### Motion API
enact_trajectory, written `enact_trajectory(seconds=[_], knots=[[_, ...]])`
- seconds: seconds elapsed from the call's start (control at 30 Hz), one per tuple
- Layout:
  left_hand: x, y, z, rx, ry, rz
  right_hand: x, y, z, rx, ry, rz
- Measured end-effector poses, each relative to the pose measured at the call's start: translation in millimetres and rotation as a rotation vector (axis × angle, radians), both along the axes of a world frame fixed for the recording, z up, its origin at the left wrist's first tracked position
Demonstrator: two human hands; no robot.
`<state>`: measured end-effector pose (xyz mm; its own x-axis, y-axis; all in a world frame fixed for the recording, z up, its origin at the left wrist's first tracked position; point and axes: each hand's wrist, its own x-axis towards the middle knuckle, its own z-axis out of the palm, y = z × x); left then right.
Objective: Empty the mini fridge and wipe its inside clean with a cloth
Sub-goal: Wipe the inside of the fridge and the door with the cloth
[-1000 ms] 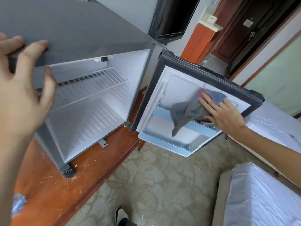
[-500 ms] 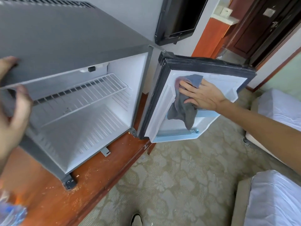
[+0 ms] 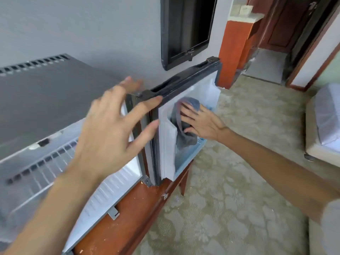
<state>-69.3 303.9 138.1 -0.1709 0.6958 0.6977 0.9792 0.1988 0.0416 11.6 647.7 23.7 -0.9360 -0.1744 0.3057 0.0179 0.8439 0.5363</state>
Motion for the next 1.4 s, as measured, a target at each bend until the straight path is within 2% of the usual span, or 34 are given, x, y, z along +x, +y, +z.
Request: enact_trajectory(seconds=[0.07, 0.2, 0.23, 0.4, 0.67, 0.87, 1.07, 1.13, 1.2, 1.4], knots=[[0.7, 76.8, 23.2, -0.203, 0.042, -0.024, -14.8, -10.6, -15.4, -0.115, 0.037, 0.019], [-42.2, 167.0, 23.3, -0.702, -0.207, 0.248, -33.1, -16.3, -33.2, -0.242, 0.126, 0.038], [-48.2, 174.0, 21.0, -0.756, -0.258, 0.281, -38.5, -19.7, -37.3, -0.298, 0.137, 0.011], [-64.9, 178.7, 14.3, -0.768, -0.278, 0.354, -67.5, -31.3, -43.0, -0.795, 0.270, 0.003], [-60.6, 170.6, 18.6, -0.762, -0.248, 0.206, -65.6, -43.4, -42.3, -1.327, 0.444, -0.003], [-54.7, 162.1, 21.9, -0.776, -0.232, 0.092, -44.8, -78.6, -59.4, -1.484, 0.684, -0.117], [-53.8, 157.9, 21.4, -0.752, -0.235, 0.015, -28.3, -115.6, -34.3, -1.834, 0.833, -0.198], [-54.8, 157.3, 20.9, -0.742, -0.226, 0.001, -32.3, -117.2, -19.4, -1.797, 0.877, -0.293], [-56.1, 157.0, 20.3, -0.748, -0.225, -0.006, -42.5, -107.2, -8.6, -1.722, 0.861, -0.369], [-58.1, 157.6, 19.2, -0.729, -0.224, -0.014, -68.6, -27.0, -3.4, -1.954, 0.900, -0.566]])
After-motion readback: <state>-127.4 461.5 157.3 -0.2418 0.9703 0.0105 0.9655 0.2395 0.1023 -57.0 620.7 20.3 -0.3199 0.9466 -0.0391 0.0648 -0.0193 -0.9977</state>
